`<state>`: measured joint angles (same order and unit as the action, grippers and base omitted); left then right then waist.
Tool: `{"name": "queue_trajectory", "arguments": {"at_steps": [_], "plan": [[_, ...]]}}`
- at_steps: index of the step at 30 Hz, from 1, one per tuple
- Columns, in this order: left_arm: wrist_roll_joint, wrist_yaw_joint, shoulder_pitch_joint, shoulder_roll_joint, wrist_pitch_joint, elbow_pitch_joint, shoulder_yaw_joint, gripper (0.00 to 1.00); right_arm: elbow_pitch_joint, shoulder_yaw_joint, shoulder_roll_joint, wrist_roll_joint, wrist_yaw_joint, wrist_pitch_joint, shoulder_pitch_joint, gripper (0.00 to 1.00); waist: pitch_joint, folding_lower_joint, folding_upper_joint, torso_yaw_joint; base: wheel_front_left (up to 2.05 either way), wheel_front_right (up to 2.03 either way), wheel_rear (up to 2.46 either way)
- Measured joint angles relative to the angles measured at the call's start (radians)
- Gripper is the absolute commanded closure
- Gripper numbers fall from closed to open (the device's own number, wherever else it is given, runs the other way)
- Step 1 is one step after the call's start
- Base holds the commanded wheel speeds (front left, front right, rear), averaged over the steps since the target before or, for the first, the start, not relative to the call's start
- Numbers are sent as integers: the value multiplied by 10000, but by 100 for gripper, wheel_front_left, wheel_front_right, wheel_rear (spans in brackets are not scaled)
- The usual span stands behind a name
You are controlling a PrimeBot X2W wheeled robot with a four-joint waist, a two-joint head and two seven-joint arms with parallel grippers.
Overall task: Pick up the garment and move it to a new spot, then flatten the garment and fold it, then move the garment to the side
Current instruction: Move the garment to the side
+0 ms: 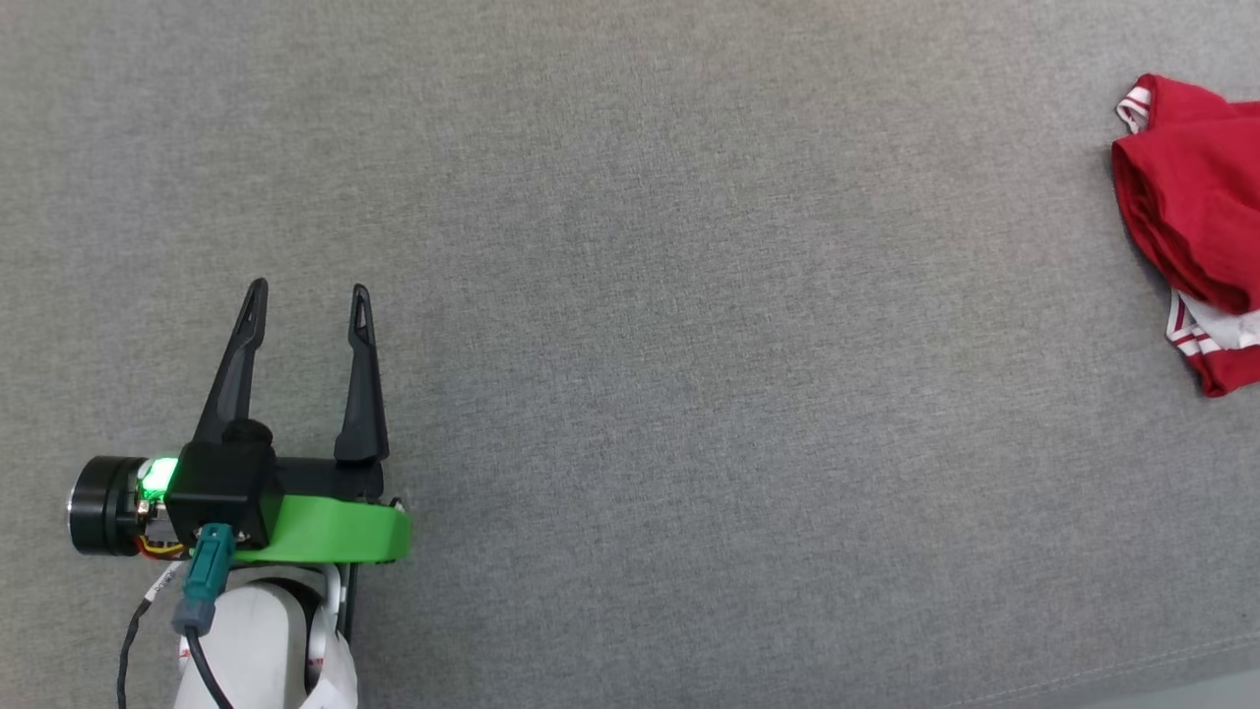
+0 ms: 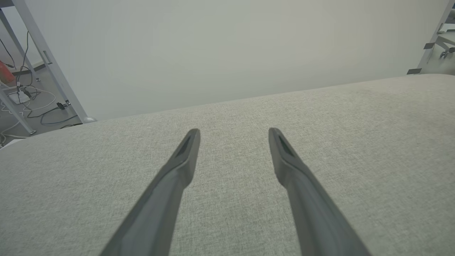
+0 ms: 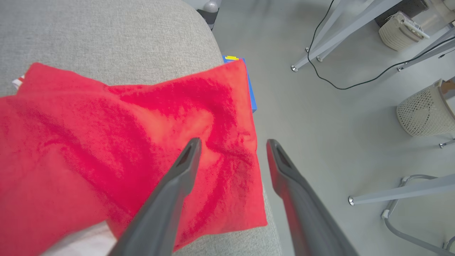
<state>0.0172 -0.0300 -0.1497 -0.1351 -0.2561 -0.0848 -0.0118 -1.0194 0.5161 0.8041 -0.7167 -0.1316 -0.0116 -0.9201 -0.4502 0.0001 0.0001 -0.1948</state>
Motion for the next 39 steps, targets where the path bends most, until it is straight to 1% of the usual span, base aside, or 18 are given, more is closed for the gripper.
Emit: {"name": "queue_trajectory", "arguments": {"at_steps": [3,6,8,10,13,15,16,17,19,22,23,26,30,33,39], "plan": [[19,8,14,63,2,142,-54,0,-17,-19,27,318,0,817,0,0,262,-1,0,57,0,0,0],[105,56,100,140,0,257,-82,0,155,-219,25,690,0,2086,4,0,596,-1,0,146,0,0,0],[128,94,222,167,0,326,-82,0,370,-487,21,997,0,2516,8,0,811,-1,0,213,0,0,0],[180,119,370,209,2,374,-67,0,823,-966,-29,1413,0,2642,18,0,1027,-2,0,291,0,0,0],[211,140,548,288,2,435,-46,0,2479,-2495,-232,2376,0,2646,374,0,1350,-2,0,439,0,0,0],[255,169,636,332,0,477,-38,0,3848,-3799,-667,3260,0,2692,1111,0,1565,-2,0,569,0,0,0],[272,169,679,349,0,512,-40,0,4504,-4472,-1049,3680,0,2709,1632,0,1670,-2,0,642,0,0,0],[272,169,697,360,0,546,-46,0,5055,-4872,-1392,4002,2,2715,2075,0,1751,-2,0,701,0,0,0],[286,163,730,403,0,642,-61,0,6360,-5730,-2334,4719,2,2711,3210,0,1942,-2,0,871,0,0,0],[351,150,781,435,0,786,-58,0,7977,-6311,-3620,5446,2,2713,4538,0,2204,-2,0,1108,0,0,0],[362,150,791,445,0,823,-42,0,8435,-6395,-3969,5574,0,2713,4914,0,2290,-2,-1,1196,0,0,0],[382,119,861,485,0,907,12,0,9336,-6435,-4746,5705,0,2713,5754,0,2518,-2,-1,1438,0,0,0],[453,79,892,510,0,1037,86,0,9875,-6132,-5513,5676,2,2713,6704,0,2807,-2,-1,1736,0,0,0],[460,75,941,535,0,1093,107,0,9967,-5754,-5988,5517,2,2713,7342,0,3010,-2,-1,1912,0,0,0],[460,61,1142,621,0,1227,115,0,9908,-5187,-6445,5214,0,2713,8299,0,3349,-2,-1,2169,0,0,0]]}}
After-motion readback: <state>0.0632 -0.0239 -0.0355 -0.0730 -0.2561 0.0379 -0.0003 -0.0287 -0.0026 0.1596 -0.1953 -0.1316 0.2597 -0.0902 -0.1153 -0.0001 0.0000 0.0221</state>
